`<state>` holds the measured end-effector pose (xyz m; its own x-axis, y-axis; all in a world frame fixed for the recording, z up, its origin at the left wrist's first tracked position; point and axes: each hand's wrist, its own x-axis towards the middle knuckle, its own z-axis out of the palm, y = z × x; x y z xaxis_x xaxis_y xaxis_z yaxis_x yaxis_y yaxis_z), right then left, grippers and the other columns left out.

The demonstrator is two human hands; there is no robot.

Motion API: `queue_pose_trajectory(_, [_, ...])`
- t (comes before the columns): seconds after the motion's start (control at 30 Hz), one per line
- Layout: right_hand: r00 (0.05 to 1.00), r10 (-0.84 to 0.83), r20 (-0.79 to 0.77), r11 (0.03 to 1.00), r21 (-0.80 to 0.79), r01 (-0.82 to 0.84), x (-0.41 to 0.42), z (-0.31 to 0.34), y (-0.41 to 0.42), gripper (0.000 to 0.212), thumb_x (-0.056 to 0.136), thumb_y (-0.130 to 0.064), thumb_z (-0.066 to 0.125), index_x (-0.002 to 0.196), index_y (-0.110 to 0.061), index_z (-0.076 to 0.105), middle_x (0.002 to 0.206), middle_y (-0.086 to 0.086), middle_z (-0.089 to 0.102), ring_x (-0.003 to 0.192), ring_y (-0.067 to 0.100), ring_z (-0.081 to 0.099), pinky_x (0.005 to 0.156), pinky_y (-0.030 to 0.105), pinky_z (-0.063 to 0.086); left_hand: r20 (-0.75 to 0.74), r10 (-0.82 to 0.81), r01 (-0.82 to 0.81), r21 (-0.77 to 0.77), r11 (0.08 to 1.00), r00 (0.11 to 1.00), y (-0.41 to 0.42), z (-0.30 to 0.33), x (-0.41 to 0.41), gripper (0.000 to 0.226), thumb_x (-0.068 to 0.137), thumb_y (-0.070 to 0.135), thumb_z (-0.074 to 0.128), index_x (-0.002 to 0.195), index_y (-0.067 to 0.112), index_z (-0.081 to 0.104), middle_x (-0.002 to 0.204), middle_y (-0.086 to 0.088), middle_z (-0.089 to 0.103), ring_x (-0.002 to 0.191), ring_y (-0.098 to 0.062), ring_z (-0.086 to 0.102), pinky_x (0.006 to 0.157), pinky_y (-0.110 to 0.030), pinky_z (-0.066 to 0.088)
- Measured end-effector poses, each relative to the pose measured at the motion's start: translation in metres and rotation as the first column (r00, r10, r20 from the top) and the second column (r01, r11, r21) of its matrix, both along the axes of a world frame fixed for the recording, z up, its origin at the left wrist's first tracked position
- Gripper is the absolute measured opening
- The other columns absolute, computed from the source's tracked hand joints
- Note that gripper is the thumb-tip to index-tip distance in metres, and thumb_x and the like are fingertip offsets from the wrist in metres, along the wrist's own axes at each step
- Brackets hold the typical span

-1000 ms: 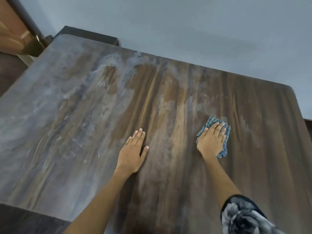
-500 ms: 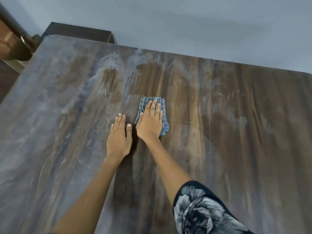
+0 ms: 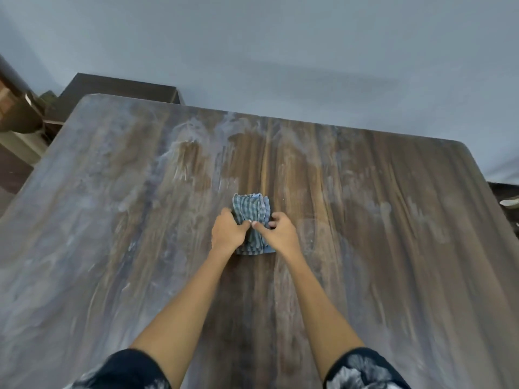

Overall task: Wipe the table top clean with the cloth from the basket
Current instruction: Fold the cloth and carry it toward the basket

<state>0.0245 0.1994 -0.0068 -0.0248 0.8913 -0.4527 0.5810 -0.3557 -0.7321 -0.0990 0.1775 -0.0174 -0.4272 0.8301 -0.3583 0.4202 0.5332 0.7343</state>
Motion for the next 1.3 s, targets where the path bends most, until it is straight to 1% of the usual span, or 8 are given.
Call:
queue_pose_trajectory(0.17, [0.973, -0.029, -0.231, 0.987, -0.162, -0.009, -0.001, 0.01, 0.009, 0.032, 0.084, -0.021, 0.071, 0.107, 0.0, 0.064, 0.112, 0.018, 0.067, 0.1, 0.028, 0.066, 0.089, 0.039, 0.053, 0.333, 0.002, -0.006, 0.013, 1.0, 0.943, 0.001, 0.005, -0.009, 0.028, 0.09, 0.023, 0.06, 0.106, 0.0, 0.059, 0.109, -0.017, 0.065, 0.093, -0.026, 0.063, 0.079, -0.037, 0.053])
queue_pose_trajectory(0.27, [0.952, -0.037, -0.303, 0.983, -0.182, -0.019, 0.005, 0.029, 0.014, 0.048, 0.08, -0.025, 0.075, 0.118, 0.0, 0.058, 0.116, 0.012, 0.065, 0.102, 0.025, 0.065, 0.082, 0.031, 0.053, 0.472, -0.02, -0.013, 0.067, 0.998, 0.881, 0.002, 0.019, -0.012, 0.016, 0.093, 0.021, 0.055, 0.1, 0.007, 0.059, 0.106, -0.014, 0.066, 0.078, -0.014, 0.063, 0.061, -0.019, 0.05])
queue_pose_trajectory(0.4, [0.928, 0.0, -0.372, 0.994, -0.103, -0.041, 0.011, 0.074, 0.022, 0.055, 0.079, -0.019, 0.075, 0.126, -0.002, 0.052, 0.121, 0.013, 0.063, 0.105, 0.024, 0.063, 0.083, 0.029, 0.053, 0.544, -0.061, -0.025, 0.149, 0.989, 0.837, 0.011, 0.061, -0.01, 0.011, 0.093, 0.023, 0.055, 0.098, 0.014, 0.059, 0.097, -0.005, 0.066, 0.078, -0.011, 0.064, 0.06, -0.02, 0.05])
queue_pose_trajectory(0.5, [0.922, 0.04, -0.385, 0.999, 0.024, -0.033, 0.014, 0.116, 0.036, 0.053, 0.08, -0.012, 0.074, 0.125, 0.001, 0.051, 0.121, 0.014, 0.063, 0.103, 0.023, 0.063, 0.066, 0.017, 0.052, 0.486, -0.132, 0.003, 0.258, 0.966, 0.864, 0.027, 0.105, -0.01, 0.017, 0.091, 0.025, 0.058, 0.104, 0.014, 0.059, 0.098, -0.003, 0.066, 0.081, -0.011, 0.064, 0.063, -0.02, 0.05])
queue_pose_trajectory(0.6, [0.922, 0.117, -0.369, 0.985, 0.16, -0.061, 0.012, 0.176, 0.057, 0.051, 0.08, -0.011, 0.073, 0.124, 0.003, 0.052, 0.122, 0.017, 0.062, 0.107, 0.028, 0.062, 0.08, 0.027, 0.053, 0.367, -0.189, 0.033, 0.394, 0.919, 0.911, 0.049, 0.166, -0.013, 0.022, 0.091, 0.022, 0.059, 0.108, 0.008, 0.057, 0.098, -0.005, 0.062, 0.084, -0.017, 0.062, 0.068, -0.022, 0.05])
queue_pose_trajectory(0.7, [0.915, 0.19, -0.357, 0.934, 0.352, -0.056, 0.008, 0.257, 0.076, 0.044, 0.084, -0.011, 0.07, 0.12, 0.005, 0.053, 0.122, 0.021, 0.06, 0.109, 0.033, 0.061, 0.091, 0.037, 0.051, 0.304, -0.203, 0.004, 0.546, 0.838, 0.931, 0.067, 0.25, -0.019, 0.016, 0.09, 0.019, 0.06, 0.1, 0.007, 0.056, 0.093, -0.009, 0.062, 0.074, -0.013, 0.061, 0.059, -0.018, 0.05])
queue_pose_trajectory(0.97, [0.845, 0.354, -0.401, 0.714, 0.7, 0.032, -0.005, 0.465, 0.083, 0.038, 0.086, -0.008, 0.067, 0.121, 0.003, 0.056, 0.119, 0.019, 0.062, 0.095, 0.026, 0.062, 0.077, 0.03, 0.052, 0.152, -0.275, 0.027, 0.833, 0.553, 0.949, 0.07, 0.466, -0.029, 0.016, 0.092, 0.019, 0.058, 0.103, 0.009, 0.054, 0.095, -0.008, 0.061, 0.082, -0.019, 0.062, 0.063, -0.025, 0.051])
queue_pose_trajectory(1.3, [0.824, 0.375, -0.425, 0.67, 0.738, 0.076, -0.006, 0.513, 0.056, 0.043, 0.086, -0.007, 0.067, 0.125, 0.0, 0.052, 0.119, 0.021, 0.062, 0.105, 0.033, 0.062, 0.09, 0.045, 0.053, 0.113, -0.28, 0.039, 0.873, 0.487, 0.953, 0.047, 0.513, -0.03, 0.014, 0.093, 0.019, 0.056, 0.104, 0.011, 0.053, 0.094, -0.007, 0.062, 0.078, -0.017, 0.062, 0.062, -0.025, 0.052])
